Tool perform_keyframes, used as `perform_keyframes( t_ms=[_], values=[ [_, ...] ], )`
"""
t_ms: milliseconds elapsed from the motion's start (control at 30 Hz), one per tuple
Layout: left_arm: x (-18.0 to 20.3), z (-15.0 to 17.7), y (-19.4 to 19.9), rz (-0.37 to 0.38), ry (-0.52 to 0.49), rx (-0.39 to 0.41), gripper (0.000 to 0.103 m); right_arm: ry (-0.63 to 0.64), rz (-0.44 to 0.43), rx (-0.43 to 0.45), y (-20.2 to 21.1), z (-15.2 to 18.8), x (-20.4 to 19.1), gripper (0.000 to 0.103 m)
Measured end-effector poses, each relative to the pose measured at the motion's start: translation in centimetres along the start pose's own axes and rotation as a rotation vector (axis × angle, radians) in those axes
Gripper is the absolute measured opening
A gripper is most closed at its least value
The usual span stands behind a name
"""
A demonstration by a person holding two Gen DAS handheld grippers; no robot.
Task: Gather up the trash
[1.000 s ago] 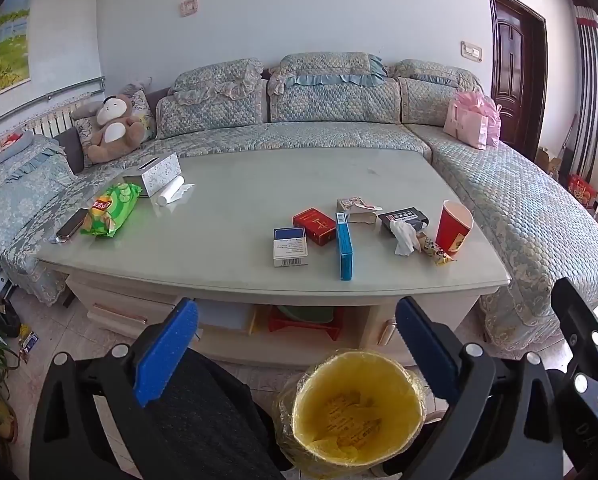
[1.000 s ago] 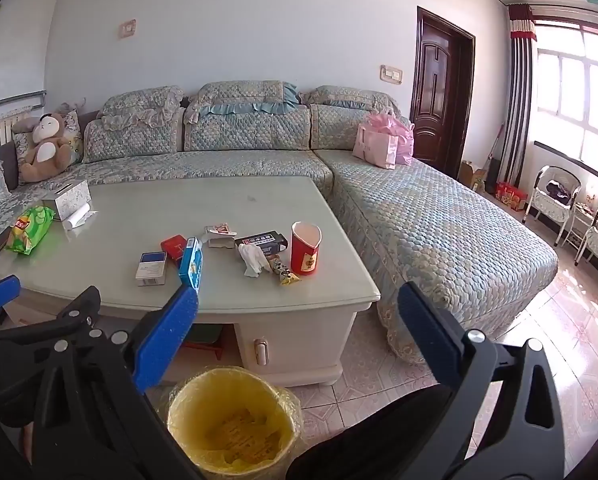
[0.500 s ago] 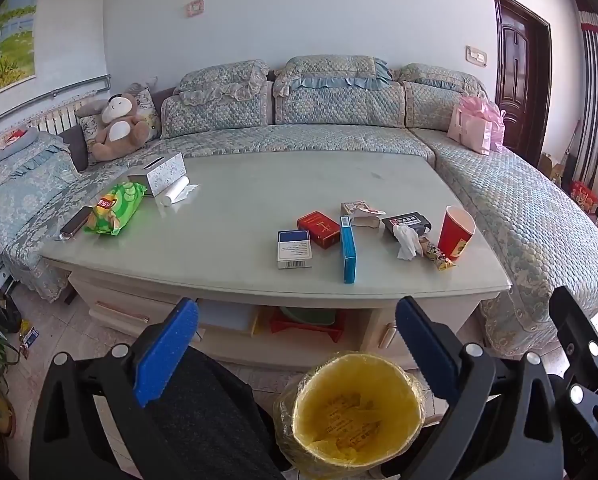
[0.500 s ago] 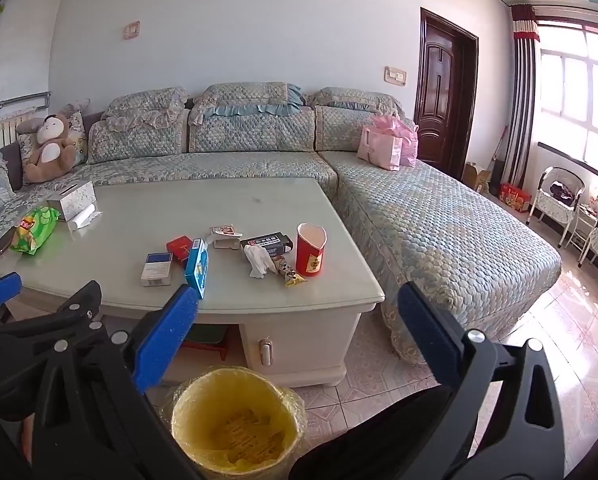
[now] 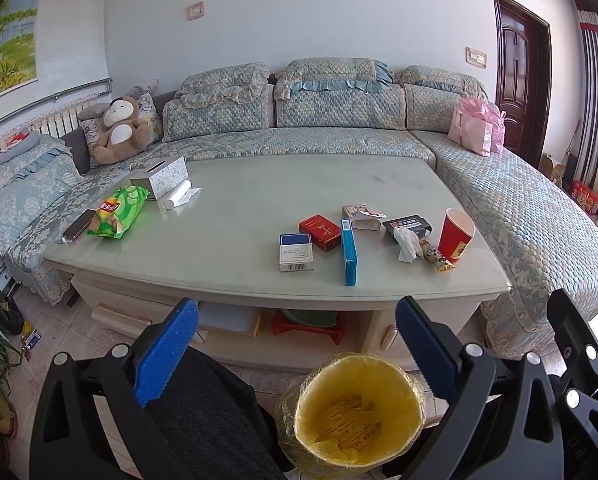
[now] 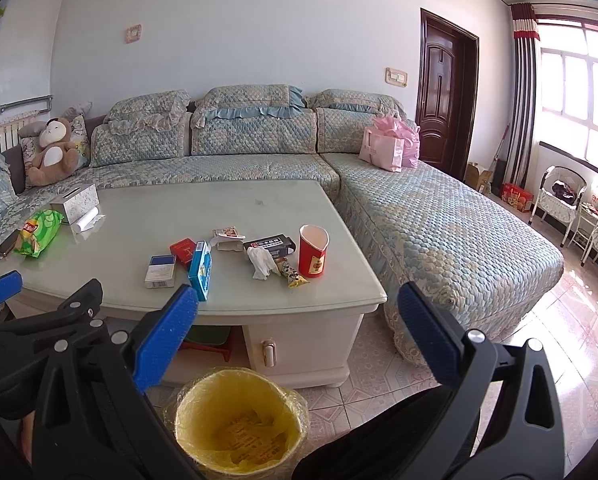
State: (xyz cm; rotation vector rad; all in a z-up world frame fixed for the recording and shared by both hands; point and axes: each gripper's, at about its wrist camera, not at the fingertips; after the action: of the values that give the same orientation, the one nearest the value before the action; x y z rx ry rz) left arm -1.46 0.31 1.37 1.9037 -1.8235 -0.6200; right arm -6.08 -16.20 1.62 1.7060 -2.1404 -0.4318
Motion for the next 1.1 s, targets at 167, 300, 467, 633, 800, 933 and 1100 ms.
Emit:
perform_keyframes(
  t_ms=[167, 300, 467, 633, 800, 933, 1100],
  values=[
    [-0.01, 0.0, 0.25, 0.001, 0.008, 0.001, 0.097, 0.0, 0.002, 0.004, 0.36, 0.05, 0.15, 0.098],
    [0.03, -0.02, 0.29, 0.003, 0.012, -0.002, 0.097, -0.003, 0.0, 0.001, 0.27, -0.09, 0.21, 0.098],
    [0.05, 0.03, 0.31, 0.006, 0.018, -0.006, 0.097, 0.001, 0.006, 0.004, 0.33, -0.23, 0.24, 0.098],
    [0.19, 0.16, 0.15, 0.003, 0.017, -0.009, 0.097, 0.001, 0.004, 0.002, 0.25, -0.27, 0.23, 0.098],
    [0.26, 0.11, 0.1, 0.001, 0.02, -0.013, 0.097, 0.0, 0.006, 0.005, 0.24, -0.29, 0.29, 0.098],
    [0.28, 0.07, 0.1, 0.009, 0.025, -0.016, 0.097, -0.001, 0.007, 0.007, 0.3, -0.19, 0.3, 0.098],
    [0.18, -0.16, -0.01, 0.019, 0.034, -0.026, 0.097, -0.01, -0.004, 0.006, 0.21, -0.06, 0.44, 0.098]
  ],
)
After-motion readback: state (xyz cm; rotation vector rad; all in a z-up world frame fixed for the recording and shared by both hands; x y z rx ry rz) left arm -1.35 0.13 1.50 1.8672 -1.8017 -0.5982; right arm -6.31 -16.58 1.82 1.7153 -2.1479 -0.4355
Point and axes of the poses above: each gripper's, at about its wrist camera, not at the fingertips, and y roughly against the way its jaws point, x to its right, z to its underside, and after that the axes turned 3 degrees about y, right-handed
